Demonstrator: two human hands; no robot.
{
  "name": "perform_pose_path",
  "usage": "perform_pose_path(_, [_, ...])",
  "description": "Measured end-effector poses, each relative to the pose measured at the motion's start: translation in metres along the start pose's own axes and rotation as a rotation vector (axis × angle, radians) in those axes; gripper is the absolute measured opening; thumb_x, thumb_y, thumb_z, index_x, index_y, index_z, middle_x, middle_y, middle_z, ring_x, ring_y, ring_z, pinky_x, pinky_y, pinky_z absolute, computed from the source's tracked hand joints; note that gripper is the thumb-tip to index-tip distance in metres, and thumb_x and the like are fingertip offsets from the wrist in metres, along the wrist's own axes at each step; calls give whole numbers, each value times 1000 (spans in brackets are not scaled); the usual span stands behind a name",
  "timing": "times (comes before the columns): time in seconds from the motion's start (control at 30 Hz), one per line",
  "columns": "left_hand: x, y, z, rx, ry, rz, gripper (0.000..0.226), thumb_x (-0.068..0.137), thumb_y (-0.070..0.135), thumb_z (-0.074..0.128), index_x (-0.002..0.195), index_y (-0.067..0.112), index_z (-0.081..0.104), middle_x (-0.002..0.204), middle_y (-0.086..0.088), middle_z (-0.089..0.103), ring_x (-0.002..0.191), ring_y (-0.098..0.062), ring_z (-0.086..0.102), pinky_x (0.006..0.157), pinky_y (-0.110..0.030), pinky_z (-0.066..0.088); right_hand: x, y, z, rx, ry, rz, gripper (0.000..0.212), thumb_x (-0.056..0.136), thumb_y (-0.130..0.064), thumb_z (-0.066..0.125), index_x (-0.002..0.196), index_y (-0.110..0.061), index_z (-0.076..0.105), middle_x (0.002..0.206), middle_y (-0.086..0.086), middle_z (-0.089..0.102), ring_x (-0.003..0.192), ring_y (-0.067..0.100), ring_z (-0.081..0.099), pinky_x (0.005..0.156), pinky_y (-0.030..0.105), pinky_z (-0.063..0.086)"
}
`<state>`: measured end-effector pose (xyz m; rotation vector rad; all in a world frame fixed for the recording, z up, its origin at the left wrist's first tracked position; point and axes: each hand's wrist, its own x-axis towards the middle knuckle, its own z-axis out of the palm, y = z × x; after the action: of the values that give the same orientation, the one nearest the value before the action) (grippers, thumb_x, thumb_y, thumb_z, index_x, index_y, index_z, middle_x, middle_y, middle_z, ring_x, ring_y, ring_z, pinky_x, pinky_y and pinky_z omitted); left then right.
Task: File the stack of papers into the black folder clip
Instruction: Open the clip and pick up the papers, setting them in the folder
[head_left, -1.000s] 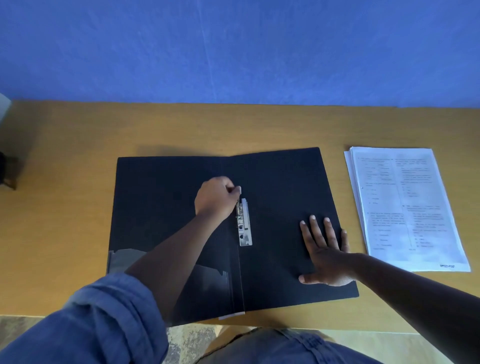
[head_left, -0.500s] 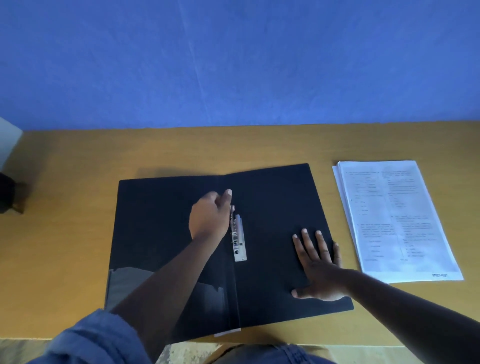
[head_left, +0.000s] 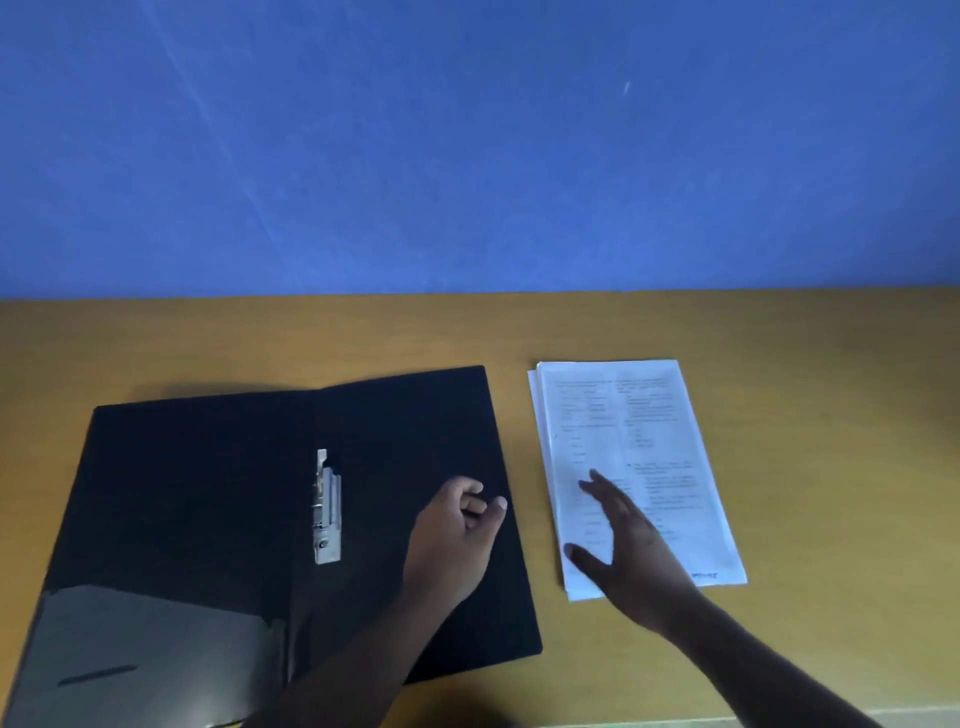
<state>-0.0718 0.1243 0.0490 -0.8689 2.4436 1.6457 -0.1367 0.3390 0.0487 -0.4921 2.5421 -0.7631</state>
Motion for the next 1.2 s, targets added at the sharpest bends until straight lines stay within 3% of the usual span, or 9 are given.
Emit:
perform_pose_path(0.13, [-4,15,35,46,-84,-63,48,88,47,65,128,23,53,113,12,61,97,-4,63,82,-32,57,-5,45,-42,22,153,139,76,83,-36,74,148,-20,37,156,-2,38,140,16,37,108,26,29])
perform_pose_path(0.27, [-4,26,60,70,-78,-108,57,89,47,65,137,21,48,128,7,58,109,-9,60,87,-32,54,-8,74,-57,70,230,267,87,81,-39,75,151,-16,28,152,3,43,138,23,41,103,32,36])
perform_pose_path(0.43, [-4,35,81,58,-144,-199,62,90,46,63,142,22,41,138,7,52,102,-5,53,63,-15,39,-8,92,-65,35,224,381,95,78,-42,76,152,-12,25,150,9,43,134,29,43,103,43,43])
perform_pose_path(0.57, [-9,40,93,11,-151,-258,65,90,45,65,144,20,38,108,24,48,79,8,51,47,-6,36,-6,97,-67,-116,129,414,83,76,-45,76,145,-14,40,138,14,48,123,35,49,99,43,44])
perform_pose_path(0.67, [-9,43,100,-34,-124,-309,59,89,43,66,138,20,41,90,29,40,75,8,50,39,-5,37,-4,97,-65,-196,73,413,71,74,-48,77,132,-14,53,122,12,51,111,33,51,94,40,46])
perform_pose_path(0.8, [-4,48,105,-121,-148,-382,40,83,43,70,112,24,49,94,23,55,81,1,60,54,-17,44,-2,95,-59,-251,48,412,70,76,-50,77,125,-6,54,120,12,44,110,34,47,95,40,45])
perform_pose_path(0.9, [3,52,105,-146,-164,-428,34,82,41,72,108,24,58,100,13,66,84,-6,65,55,-20,46,-1,95,-58,-279,29,410,73,78,-53,74,129,-6,50,121,14,44,111,34,47,97,40,43])
perform_pose_path(1.1, [23,55,100,-207,-135,-506,18,86,28,74,98,14,72,91,4,72,78,-10,67,54,-19,47,1,96,-59,-285,20,403,77,79,-55,73,131,-4,49,121,13,43,113,34,47,95,41,45])
perform_pose_path(1.2, [29,54,98,-246,-177,-545,19,85,30,75,97,15,73,95,2,75,88,-16,68,78,-31,55,2,96,-59,-280,21,400,77,78,-56,72,129,-3,50,120,13,43,113,34,47,95,42,45])
